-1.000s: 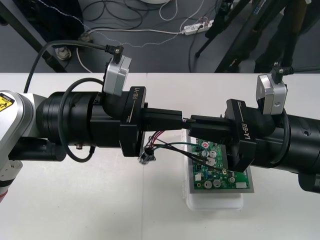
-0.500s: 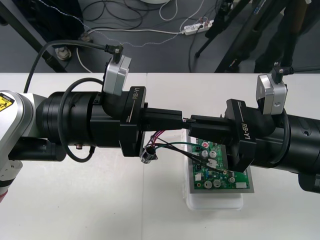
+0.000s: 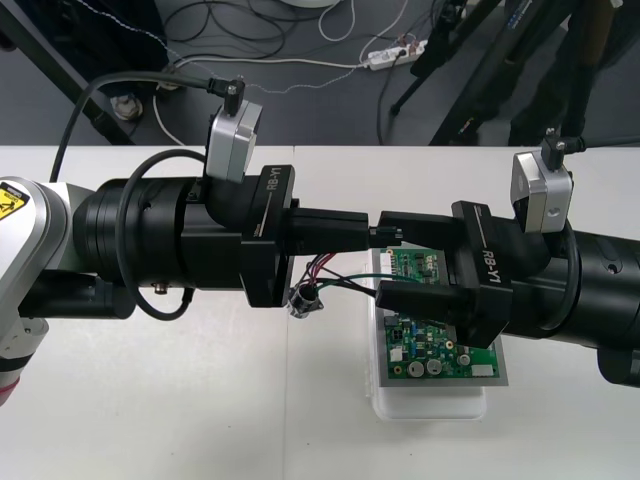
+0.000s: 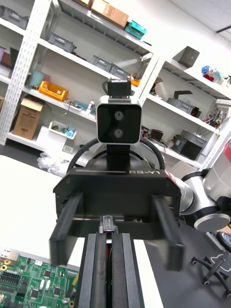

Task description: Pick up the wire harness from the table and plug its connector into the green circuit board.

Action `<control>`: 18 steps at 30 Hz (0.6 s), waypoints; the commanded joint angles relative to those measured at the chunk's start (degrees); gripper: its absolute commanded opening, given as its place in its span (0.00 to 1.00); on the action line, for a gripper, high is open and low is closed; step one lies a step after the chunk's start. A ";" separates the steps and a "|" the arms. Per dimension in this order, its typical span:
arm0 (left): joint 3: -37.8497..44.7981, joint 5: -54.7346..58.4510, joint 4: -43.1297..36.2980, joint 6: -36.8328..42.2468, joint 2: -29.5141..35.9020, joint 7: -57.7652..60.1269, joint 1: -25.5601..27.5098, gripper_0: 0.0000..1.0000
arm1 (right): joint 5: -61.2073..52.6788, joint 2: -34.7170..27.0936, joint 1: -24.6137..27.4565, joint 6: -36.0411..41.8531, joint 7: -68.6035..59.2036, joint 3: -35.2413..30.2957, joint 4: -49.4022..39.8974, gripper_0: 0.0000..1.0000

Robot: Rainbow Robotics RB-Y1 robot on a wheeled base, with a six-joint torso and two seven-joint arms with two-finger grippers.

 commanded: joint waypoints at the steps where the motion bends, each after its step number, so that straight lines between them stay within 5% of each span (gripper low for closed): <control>1: -0.52 1.21 -1.12 3.37 -1.32 -1.21 -2.91 0.00 | -0.61 -3.11 -0.88 -0.49 2.07 -0.05 -2.09 1.00; 18: 4.05 1.04 -0.94 3.29 -0.70 -8.59 2.45 0.00 | 0.36 -17.96 -0.88 -14.11 1.19 -8.58 -2.09 1.00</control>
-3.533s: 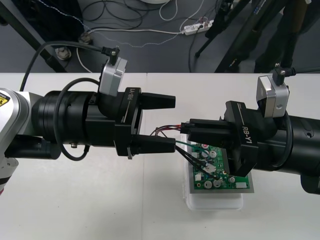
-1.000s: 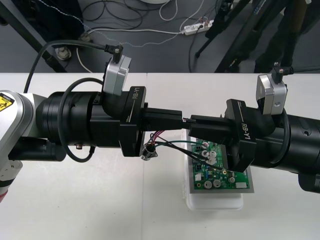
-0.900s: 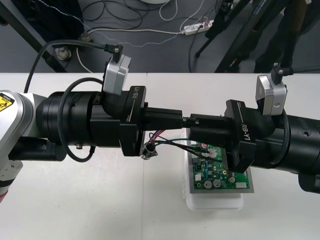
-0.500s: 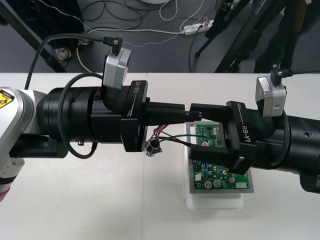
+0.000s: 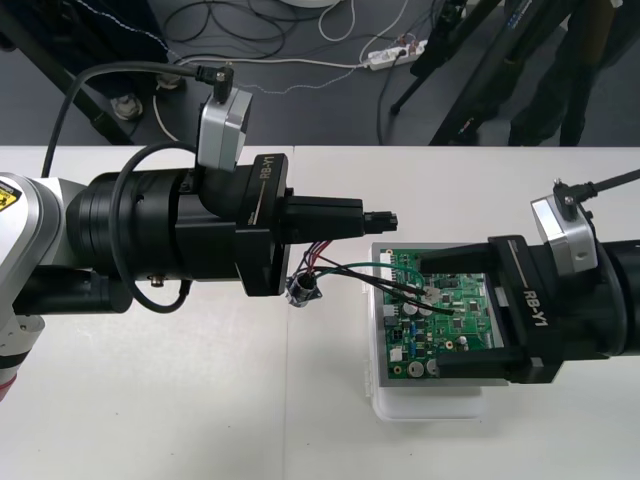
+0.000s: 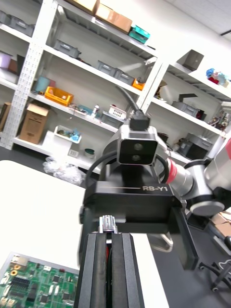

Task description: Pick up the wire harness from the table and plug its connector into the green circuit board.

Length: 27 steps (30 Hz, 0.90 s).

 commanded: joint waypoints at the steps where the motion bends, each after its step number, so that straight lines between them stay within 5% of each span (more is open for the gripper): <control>1: 3.13 0.82 -0.97 2.42 -0.69 -9.06 3.21 0.00 | 0.37 -7.89 -0.88 -4.74 1.19 -4.65 -2.04 1.00; 11: 5.94 0.73 0.35 -0.22 -1.48 -14.77 7.69 0.00 | 1.86 -12.37 -1.32 -11.50 1.81 -10.10 -2.04 1.00; 19: 12.18 0.82 10.90 -13.75 -6.22 -21.19 6.46 0.00 | 10.03 -13.16 -3.61 -11.50 2.77 -11.15 -2.04 1.00; 27: 12.53 1.26 18.10 -18.41 -6.58 -29.63 5.93 0.00 | 16.36 -14.30 -3.96 -11.50 6.02 -9.57 -2.04 1.00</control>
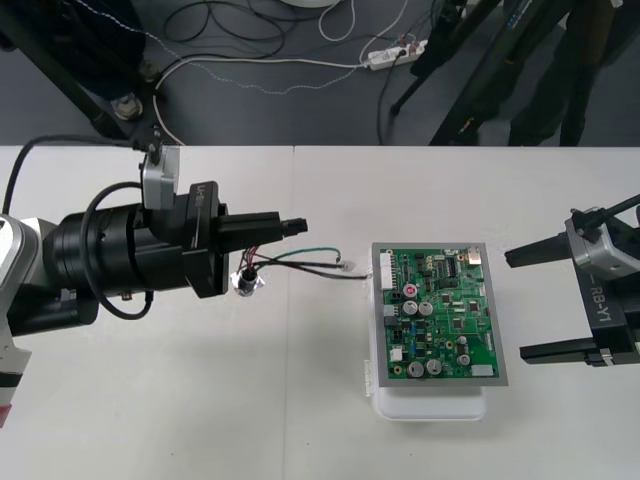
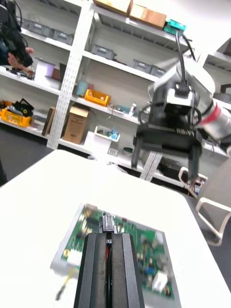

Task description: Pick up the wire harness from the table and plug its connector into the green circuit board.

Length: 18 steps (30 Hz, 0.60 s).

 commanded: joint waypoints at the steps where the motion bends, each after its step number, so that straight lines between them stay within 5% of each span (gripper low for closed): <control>1: 1.11 1.16 3.33 -6.26 -1.07 -10.18 -1.12 0.00 | 4.32 -2.66 -1.68 -0.38 7.08 -0.09 -1.45 1.00; 18: -0.47 1.60 22.05 -15.32 -1.51 -30.66 -4.72 0.00 | 23.83 -7.58 -2.82 -0.38 12.88 9.58 -1.45 1.00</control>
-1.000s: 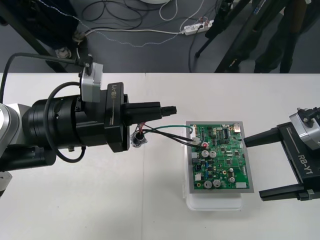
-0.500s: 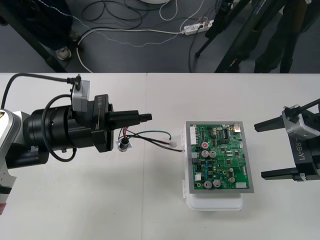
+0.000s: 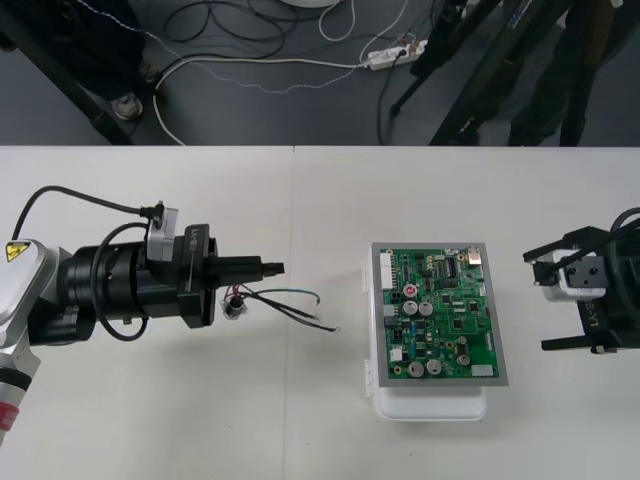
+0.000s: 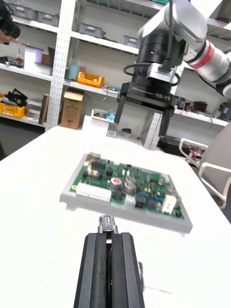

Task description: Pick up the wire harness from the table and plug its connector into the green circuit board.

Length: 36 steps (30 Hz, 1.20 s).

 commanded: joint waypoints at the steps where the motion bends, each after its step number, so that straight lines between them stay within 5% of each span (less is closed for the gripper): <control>1: -0.73 1.43 4.12 -5.07 -1.24 -12.45 -3.03 0.00 | 3.95 -2.91 -1.57 -0.35 2.00 3.20 -1.37 1.00; 22: -9.52 2.92 24.34 -6.21 -6.60 -30.03 -10.59 0.00 | 16.34 -1.85 -4.38 -0.35 -7.67 11.55 -1.37 1.00; 36: -14.44 2.92 24.51 -4.45 -7.57 -30.73 -13.22 0.00 | 28.29 2.54 -6.76 -0.35 -8.81 16.83 -1.37 1.00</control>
